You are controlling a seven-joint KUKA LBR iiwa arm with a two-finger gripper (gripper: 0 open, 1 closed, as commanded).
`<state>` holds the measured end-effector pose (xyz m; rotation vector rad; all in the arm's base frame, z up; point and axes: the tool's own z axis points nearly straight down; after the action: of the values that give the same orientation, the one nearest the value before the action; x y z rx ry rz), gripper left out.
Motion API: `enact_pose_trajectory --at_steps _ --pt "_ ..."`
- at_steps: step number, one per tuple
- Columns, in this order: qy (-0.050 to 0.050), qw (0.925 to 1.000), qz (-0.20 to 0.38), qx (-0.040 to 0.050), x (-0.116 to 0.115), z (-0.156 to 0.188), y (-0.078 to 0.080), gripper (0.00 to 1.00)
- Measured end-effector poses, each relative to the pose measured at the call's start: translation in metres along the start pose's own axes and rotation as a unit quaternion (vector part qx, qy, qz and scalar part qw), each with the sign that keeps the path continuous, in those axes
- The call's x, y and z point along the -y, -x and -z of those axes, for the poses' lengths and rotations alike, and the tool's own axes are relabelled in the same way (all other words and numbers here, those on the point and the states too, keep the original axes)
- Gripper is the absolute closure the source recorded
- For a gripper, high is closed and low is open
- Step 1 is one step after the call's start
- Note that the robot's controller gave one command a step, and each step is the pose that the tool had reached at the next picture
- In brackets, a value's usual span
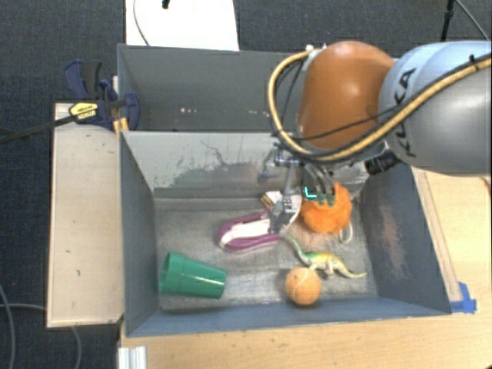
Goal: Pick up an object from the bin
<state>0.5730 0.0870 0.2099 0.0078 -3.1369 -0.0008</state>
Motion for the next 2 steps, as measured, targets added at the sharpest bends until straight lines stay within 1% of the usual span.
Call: enact_pose_trajectory --at_steps 1,2 --pt "0.000 1.0000 -0.001 0.0040 0.001 0.004 0.002 0.00" --pt "0.000 0.9980 0.063 0.0066 0.004 -0.023 0.011 0.00"
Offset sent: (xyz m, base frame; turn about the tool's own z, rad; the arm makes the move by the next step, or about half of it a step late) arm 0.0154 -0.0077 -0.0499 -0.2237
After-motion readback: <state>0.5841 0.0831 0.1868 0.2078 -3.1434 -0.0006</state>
